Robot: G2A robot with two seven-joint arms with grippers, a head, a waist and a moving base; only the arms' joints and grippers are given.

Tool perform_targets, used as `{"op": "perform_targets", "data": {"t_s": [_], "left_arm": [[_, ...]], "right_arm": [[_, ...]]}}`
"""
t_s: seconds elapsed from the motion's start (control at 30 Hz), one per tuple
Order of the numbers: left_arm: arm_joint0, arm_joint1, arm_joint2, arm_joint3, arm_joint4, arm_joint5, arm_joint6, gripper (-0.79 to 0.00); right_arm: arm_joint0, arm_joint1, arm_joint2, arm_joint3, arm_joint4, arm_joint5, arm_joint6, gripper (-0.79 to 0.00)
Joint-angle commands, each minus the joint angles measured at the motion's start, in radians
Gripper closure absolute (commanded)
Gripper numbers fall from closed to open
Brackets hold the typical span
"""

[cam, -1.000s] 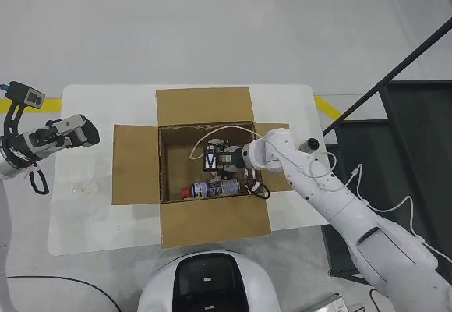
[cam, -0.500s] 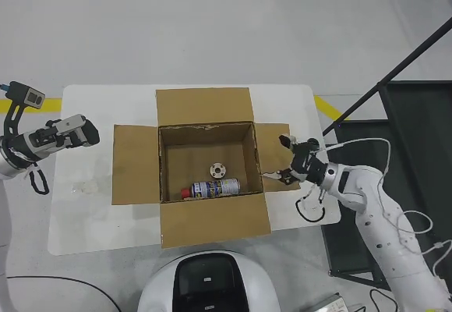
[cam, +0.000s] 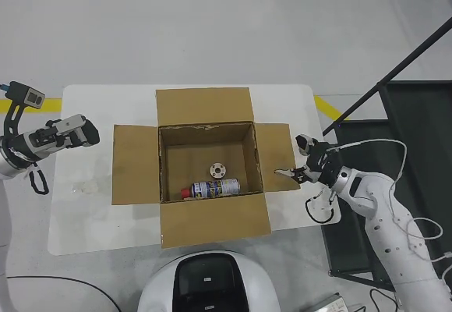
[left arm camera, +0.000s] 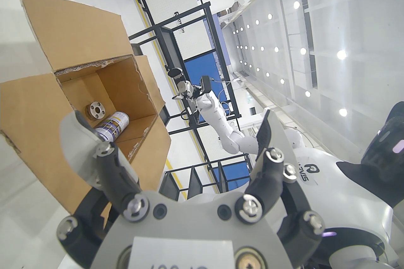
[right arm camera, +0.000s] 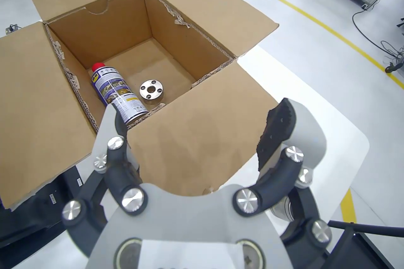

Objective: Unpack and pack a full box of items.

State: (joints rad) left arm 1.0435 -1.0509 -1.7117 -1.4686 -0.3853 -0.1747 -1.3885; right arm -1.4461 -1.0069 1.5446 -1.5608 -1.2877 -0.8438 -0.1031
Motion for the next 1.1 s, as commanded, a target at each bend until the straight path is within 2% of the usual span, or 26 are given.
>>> {"op": "perform_targets", "data": {"t_s": [0.0,0.2,0.3,0.47,0.8,1.07], "left_arm": [[0.0,0.0,0.0,0.0,0.0,0.0,0.0,-0.785],[0.0,0.0,0.0,0.0,0.0,0.0,0.0,-0.785],[0.0,0.0,0.0,0.0,0.0,0.0,0.0,-0.785],[0.0,0.0,0.0,0.0,0.0,0.0,0.0,-0.785],[0.0,0.0,0.0,0.0,0.0,0.0,0.0,-0.785],[0.0,0.0,0.0,0.0,0.0,0.0,0.0,-0.785]], "right_arm": [[0.0,0.0,0.0,0.0,0.0,0.0,0.0,-0.785],[0.009,-0.001,0.003,0.043,0.02,0.042,0.029,-0.785],[0.03,0.0,0.036,0.13,0.079,0.089,0.062,-0.785],[0.112,0.001,0.045,0.317,0.148,0.107,0.135,-0.785],[0.275,-0.02,-0.072,0.579,0.108,0.151,0.179,-0.785],[0.394,-0.045,-0.157,0.745,0.073,0.218,0.143,-0.785]]}}
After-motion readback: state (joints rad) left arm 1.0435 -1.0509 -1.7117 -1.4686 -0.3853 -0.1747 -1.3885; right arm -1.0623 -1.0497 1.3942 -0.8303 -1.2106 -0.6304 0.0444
